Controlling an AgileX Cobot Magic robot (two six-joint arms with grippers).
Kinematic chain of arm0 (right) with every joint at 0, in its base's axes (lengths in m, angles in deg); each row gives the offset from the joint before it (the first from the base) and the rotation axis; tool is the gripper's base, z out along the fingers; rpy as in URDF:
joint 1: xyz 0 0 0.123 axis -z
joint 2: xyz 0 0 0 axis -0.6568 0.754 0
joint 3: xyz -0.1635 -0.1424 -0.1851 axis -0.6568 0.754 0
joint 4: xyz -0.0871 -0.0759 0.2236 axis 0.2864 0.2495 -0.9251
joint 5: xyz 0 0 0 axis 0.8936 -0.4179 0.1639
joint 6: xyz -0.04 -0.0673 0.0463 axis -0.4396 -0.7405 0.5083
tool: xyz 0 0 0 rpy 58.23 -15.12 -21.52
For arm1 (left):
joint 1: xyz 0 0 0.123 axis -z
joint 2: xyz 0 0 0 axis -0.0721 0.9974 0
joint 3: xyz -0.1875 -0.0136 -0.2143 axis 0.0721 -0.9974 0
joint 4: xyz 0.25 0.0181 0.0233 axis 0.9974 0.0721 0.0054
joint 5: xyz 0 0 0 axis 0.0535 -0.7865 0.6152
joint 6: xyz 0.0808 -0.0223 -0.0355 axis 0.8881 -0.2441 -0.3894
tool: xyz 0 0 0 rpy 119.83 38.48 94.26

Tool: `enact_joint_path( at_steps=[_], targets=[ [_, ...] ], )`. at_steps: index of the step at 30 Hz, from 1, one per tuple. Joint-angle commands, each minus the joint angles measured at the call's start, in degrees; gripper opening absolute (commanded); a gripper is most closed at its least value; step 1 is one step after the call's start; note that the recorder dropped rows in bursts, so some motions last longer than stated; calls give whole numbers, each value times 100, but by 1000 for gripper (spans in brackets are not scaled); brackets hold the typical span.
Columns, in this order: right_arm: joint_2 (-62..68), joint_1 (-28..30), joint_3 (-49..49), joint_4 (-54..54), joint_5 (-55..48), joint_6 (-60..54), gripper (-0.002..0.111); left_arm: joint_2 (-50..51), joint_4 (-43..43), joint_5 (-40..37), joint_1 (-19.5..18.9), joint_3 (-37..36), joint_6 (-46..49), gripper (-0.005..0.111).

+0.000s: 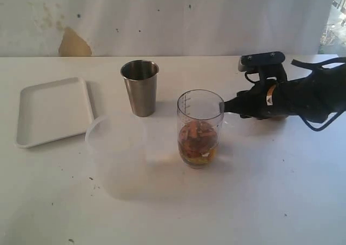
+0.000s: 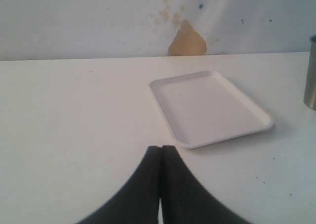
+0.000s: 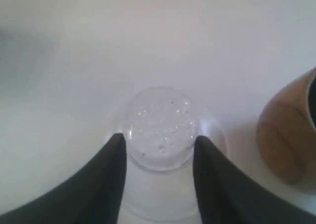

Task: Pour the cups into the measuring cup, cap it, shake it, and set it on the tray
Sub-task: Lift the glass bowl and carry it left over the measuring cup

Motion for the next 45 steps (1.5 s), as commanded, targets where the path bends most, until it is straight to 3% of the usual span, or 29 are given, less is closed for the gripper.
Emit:
enact_joint_path(
  at_steps=[1, 17, 20, 27, 30, 35, 45],
  targets=[
    [-542, 14, 6, 32, -46, -62, 0, -24, -28, 33, -1, -27, 1, 0],
    [-2851, 14, 6, -147, -1985, -129, 0, -24, -28, 33, -1, -27, 1, 0],
    [-3174, -10, 6, -874, -2260, -842, 0, -24, -28, 33, -1, -27, 1, 0],
    [-3611, -303, 6, -3716, -2762, -3349, 0, -24, -28, 33, -1, -27, 1, 0],
    [-3664, -429, 6, -4334, -3088, -3855, 0, -24, -28, 33, -1, -27, 1, 0],
    [-3669, -852, 15, -4533, -3353, -4252, 0, -24, -28, 33, -1, -27, 1, 0],
    [-3532, -1453, 15, -4630, -2662, -4431, 0, -24, -28, 33, -1, -27, 1, 0]
  ],
)
